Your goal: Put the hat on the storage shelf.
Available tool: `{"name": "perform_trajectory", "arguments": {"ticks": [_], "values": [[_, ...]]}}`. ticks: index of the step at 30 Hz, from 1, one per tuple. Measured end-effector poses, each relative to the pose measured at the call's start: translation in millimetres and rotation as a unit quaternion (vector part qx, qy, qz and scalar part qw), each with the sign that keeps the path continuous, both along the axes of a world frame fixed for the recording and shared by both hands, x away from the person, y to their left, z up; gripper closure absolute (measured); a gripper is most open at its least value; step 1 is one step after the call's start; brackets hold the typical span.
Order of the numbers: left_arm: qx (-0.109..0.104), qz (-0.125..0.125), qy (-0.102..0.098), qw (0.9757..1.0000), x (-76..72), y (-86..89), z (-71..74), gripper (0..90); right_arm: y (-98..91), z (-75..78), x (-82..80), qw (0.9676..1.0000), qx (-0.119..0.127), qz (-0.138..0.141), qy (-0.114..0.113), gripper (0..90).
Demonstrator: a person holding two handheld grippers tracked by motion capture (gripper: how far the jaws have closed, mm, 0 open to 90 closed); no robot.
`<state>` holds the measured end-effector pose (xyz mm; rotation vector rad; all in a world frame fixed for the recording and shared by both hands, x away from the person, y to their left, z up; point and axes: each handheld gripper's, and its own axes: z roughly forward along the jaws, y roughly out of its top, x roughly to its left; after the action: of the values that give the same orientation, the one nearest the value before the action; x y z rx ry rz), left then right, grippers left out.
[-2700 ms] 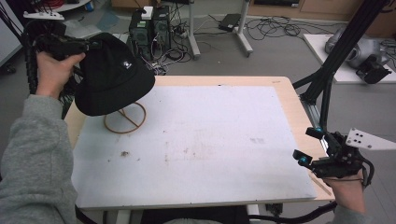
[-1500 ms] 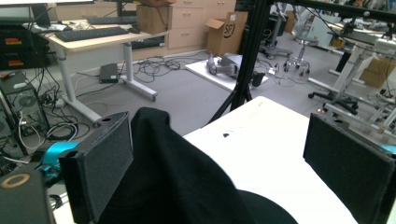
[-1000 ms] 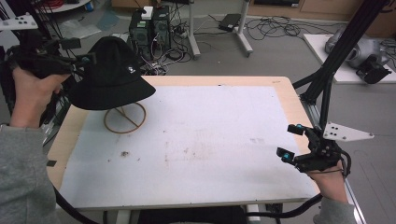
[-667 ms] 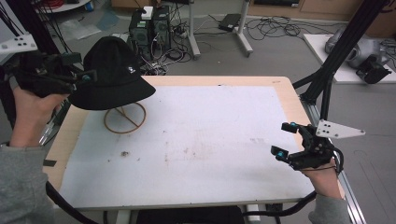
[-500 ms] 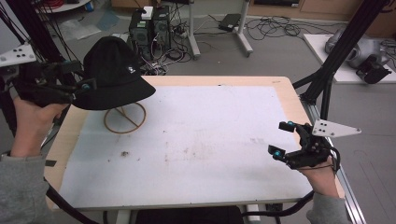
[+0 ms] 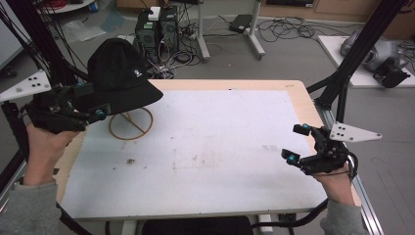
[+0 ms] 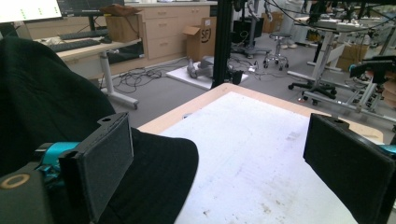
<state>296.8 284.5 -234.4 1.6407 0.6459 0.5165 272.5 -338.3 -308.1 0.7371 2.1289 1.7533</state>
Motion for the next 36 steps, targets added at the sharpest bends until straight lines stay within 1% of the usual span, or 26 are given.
{"name": "perform_trajectory", "arguments": {"ticks": [1,3,7,9,11,14,17,19,23,24,25,30,34,36], "values": [[0.000,-0.001,0.000,1.0000,-1.7,-1.7,-1.7,8.7,0.1,0.6,-0.4,1.0000,0.001,0.000,0.003,1.5],[0.002,-0.002,0.000,1.0000,-5.4,-4.9,-4.7,8.7,0.0,1.9,-0.2,1.0000,0.002,0.000,0.000,1.5],[-0.003,-0.004,-0.003,1.0000,-13.3,-10.8,-10.8,8.7,-0.7,5.3,-0.2,0.9999,0.006,-0.001,-0.008,1.5],[-0.001,0.001,-0.005,1.0000,-17.7,-13.3,-14.3,8.7,-1.0,6.3,0.2,0.9999,0.010,-0.003,-0.012,1.5],[-0.004,0.001,-0.005,1.0000,-21.6,-14.5,-18.1,8.7,-1.7,6.6,0.6,0.9999,0.012,-0.004,-0.010,1.5],[-0.003,0.011,-0.006,0.9999,-26.6,-13.3,-23.3,8.7,-1.9,6.2,2.0,0.9999,0.009,-0.007,-0.010,1.5],[-0.012,0.014,-0.005,0.9998,-31.6,-8.9,-28.6,8.7,-1.3,5.9,2.7,0.9999,0.008,-0.009,-0.009,1.5],[-0.016,0.022,-0.005,0.9996,-34.9,-5.7,-32.2,8.7,-0.9,5.9,2.8,0.9999,0.008,-0.010,-0.008,1.5],[-0.026,0.028,-0.001,0.9993,-39.5,1.8,-39.0,8.7,0.1,6.1,3.4,0.9999,0.008,-0.010,-0.010,1.5],[-0.025,0.027,0.001,0.9993,-39.7,3.4,-39.5,8.7,0.2,6.0,3.8,0.9998,0.007,-0.010,-0.013,1.5],[-0.027,0.028,0.006,0.9992,-40.3,5.3,-40.1,8.7,0.4,6.0,3.5,0.9999,0.007,-0.010,-0.010,1.5],[-0.028,0.026,0.013,0.9992,-43.8,10.7,-42.4,8.7,0.6,5.7,4.3,0.9998,0.004,-0.016,-0.009,1.5],[-0.029,0.018,0.022,0.9992,-42.2,8.9,-47.1,8.7,-1.7,6.0,4.1,0.9997,0.005,-0.020,-0.012,1.5],[-0.022,0.014,0.028,0.9993,-40.2,5.6,-48.9,8.7,-2.5,6.2,3.8,0.9996,0.007,-0.022,-0.015,1.5]]}}
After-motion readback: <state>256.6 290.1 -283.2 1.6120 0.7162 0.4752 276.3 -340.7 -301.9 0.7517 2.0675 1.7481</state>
